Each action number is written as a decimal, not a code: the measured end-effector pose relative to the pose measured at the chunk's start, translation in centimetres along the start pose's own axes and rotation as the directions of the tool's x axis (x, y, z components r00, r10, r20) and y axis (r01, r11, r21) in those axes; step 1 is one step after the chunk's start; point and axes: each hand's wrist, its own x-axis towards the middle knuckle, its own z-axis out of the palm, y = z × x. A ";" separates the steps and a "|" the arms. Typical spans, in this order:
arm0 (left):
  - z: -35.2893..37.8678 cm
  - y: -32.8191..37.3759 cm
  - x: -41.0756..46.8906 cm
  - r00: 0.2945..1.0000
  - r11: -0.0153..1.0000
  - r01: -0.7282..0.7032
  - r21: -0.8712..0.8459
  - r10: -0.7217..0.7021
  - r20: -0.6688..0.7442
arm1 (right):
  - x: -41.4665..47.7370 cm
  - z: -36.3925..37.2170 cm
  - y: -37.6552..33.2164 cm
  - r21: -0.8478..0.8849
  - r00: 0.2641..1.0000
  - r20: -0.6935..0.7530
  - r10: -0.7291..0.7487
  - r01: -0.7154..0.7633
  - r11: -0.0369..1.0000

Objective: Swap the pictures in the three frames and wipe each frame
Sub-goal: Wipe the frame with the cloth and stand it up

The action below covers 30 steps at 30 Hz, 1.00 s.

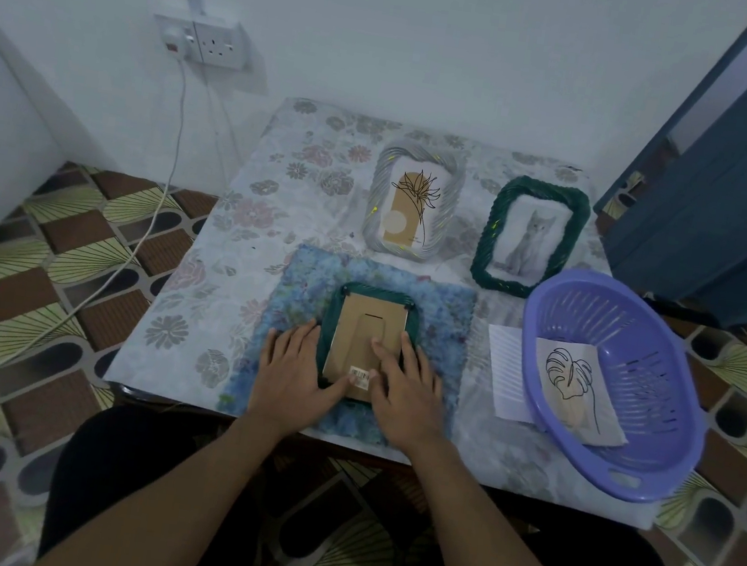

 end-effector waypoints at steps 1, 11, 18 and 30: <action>-0.1 0.0 0.1 1.000 0.999 0.007 -0.032 -0.007 -0.006 | 0.1 -0.1 -0.1 0.007 1.000 0.013 0.004 -0.004 1.000; -3.2 3.6 1.4 0.958 0.748 0.092 -0.658 -0.248 -0.148 | 1.1 -2.9 -0.8 0.288 0.998 0.018 0.064 -0.067 0.955; -6.0 11.5 0.8 0.986 0.847 -0.166 -0.506 0.126 -0.112 | -0.2 -9.4 -0.2 0.901 0.955 0.057 0.290 -0.174 0.397; -3.1 3.3 1.1 0.954 0.952 0.292 -0.091 -0.283 0.096 | -1.1 -11.2 3.5 0.866 0.963 0.065 0.260 -0.184 0.465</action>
